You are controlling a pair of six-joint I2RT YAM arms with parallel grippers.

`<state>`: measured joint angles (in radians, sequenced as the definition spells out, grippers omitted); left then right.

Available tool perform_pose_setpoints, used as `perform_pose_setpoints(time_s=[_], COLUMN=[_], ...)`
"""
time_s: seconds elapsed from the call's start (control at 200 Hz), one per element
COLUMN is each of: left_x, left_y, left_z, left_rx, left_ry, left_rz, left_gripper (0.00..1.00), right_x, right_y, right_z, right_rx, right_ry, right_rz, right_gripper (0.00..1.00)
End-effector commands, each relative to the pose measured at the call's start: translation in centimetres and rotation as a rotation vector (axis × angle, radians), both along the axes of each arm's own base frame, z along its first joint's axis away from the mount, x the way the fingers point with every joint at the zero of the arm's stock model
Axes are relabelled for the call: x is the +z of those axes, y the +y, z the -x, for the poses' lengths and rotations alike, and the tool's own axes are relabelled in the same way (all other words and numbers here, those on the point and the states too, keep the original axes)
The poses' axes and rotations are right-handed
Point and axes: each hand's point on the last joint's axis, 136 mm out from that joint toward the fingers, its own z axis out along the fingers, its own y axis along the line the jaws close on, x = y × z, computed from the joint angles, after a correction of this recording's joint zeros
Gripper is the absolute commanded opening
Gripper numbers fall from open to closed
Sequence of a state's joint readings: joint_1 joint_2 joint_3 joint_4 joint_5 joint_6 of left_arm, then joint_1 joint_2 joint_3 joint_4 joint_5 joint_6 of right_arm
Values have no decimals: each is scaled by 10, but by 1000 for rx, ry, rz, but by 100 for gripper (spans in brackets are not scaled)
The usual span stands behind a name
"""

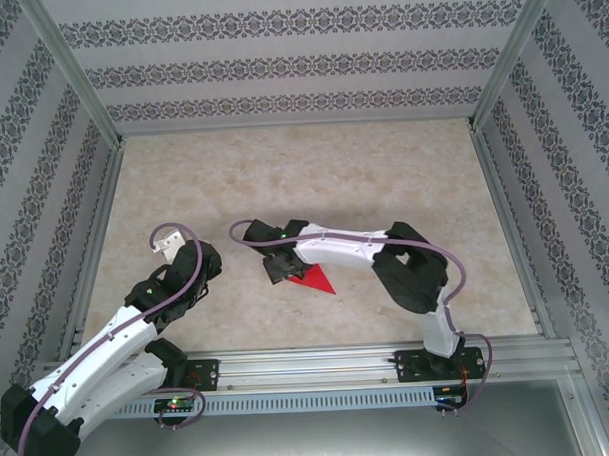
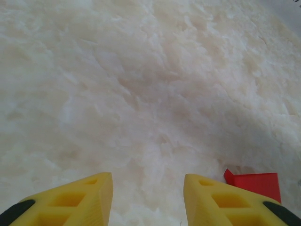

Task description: Fold a paper plane with a square sheet of paper (pick it up from the middle)

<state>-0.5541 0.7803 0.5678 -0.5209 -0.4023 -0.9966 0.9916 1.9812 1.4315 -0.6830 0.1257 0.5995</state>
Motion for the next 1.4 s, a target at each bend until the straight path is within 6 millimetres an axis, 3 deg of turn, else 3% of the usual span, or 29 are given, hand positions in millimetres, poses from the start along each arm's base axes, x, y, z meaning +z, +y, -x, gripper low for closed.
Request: perform_pose_setpoints(time_s=[0.0,0.08,0.185,0.28,0.42,0.52,0.684,0.819,0.969,1.089,1.189,1.269,1.394], left_x=[-2,-2,-3,-8,-14,-19,-26,-30,-37,-40,-44,-48,-55], left_y=[10,8,2,-10,-33,-52,-68,-75,-84,-92,-101,-110,-125], left_z=[2,1,-2,-7,-15,-22,-29,-31,-32,-35,-37,-37,-36], left_rx=[36,25,-4,-59,-160,-231,-283,-312,-336,-356,-390,-424,-459], left_ry=[12,11,11,33,72,100,149,169,196,211,236,259,302], left_rz=[-30,-30,-22,-15,4,38,48,54,81,98,111,135,198], left_gripper=[45,46,46,48,49,49,48,47,46,46,46,46,48], right_x=[61,77,68,59,29,9,-15,-46,-62,-65,-64,-46,-13], right_y=[35,13,-19,-16,-21,-26,-38,-56,-72,-76,-65,-50,-49], right_z=[-1,-11,-24,-21,-22,-34,-44,-40,-34,-32,-30,-36,-39], right_rx=[29,-39,-137,-90,-103,-145,-228,-425,-670,-809,-878,-831,-687], right_ry=[10,-28,24,178,238,238,235,272,251,202,202,195,147], right_rz=[-396,-514,-639,-777,-725,-680,-616,-571,-619,-628,-724,-872,-947], right_gripper=[64,69,56,43,32,31,29,29,30,28,29,30,38])
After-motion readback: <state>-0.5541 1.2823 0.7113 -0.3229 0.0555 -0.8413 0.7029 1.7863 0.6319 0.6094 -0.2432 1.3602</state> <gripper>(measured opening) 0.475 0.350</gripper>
